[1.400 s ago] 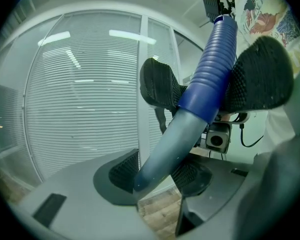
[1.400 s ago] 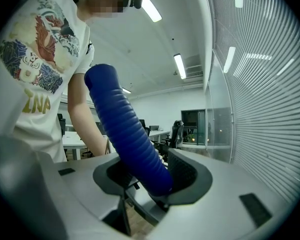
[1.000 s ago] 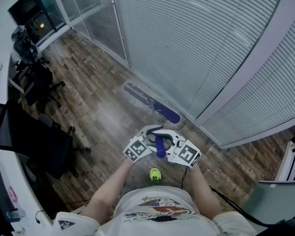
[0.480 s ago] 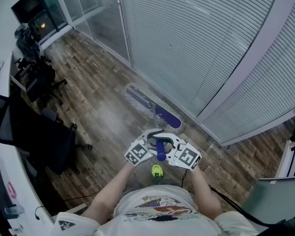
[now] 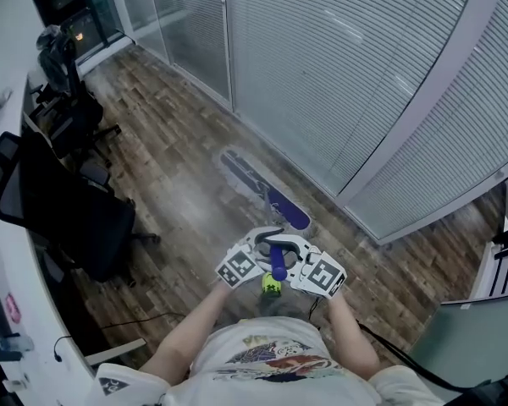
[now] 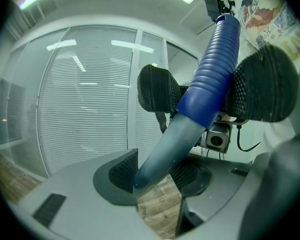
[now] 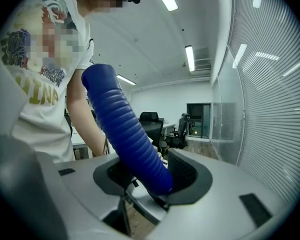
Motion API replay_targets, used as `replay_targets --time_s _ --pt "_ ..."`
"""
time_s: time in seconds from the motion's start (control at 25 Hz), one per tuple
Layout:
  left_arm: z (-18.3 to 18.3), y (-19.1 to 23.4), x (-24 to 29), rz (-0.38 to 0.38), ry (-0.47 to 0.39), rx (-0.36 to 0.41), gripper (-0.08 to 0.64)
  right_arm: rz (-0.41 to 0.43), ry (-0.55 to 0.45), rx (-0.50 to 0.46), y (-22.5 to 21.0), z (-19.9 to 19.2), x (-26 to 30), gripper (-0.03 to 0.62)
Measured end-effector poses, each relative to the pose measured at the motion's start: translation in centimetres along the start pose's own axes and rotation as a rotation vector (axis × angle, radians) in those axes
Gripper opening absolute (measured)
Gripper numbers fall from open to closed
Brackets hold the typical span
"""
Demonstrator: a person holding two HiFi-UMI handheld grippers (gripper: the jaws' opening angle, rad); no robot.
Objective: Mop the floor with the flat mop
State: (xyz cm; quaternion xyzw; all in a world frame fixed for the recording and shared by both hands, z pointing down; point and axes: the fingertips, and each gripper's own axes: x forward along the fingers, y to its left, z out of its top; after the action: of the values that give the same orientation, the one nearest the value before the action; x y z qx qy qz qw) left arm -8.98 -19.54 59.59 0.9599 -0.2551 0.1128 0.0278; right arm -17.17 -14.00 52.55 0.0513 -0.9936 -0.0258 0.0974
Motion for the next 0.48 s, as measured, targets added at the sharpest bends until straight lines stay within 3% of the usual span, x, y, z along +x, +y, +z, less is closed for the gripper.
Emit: replay_targets --time_s 0.48 --pt "-2.7 -10.9 -6.4 -0.041 0.003 0.014 0.166 -0.052 0.010 0.043 12.7 -0.5 -0.5 0.184"
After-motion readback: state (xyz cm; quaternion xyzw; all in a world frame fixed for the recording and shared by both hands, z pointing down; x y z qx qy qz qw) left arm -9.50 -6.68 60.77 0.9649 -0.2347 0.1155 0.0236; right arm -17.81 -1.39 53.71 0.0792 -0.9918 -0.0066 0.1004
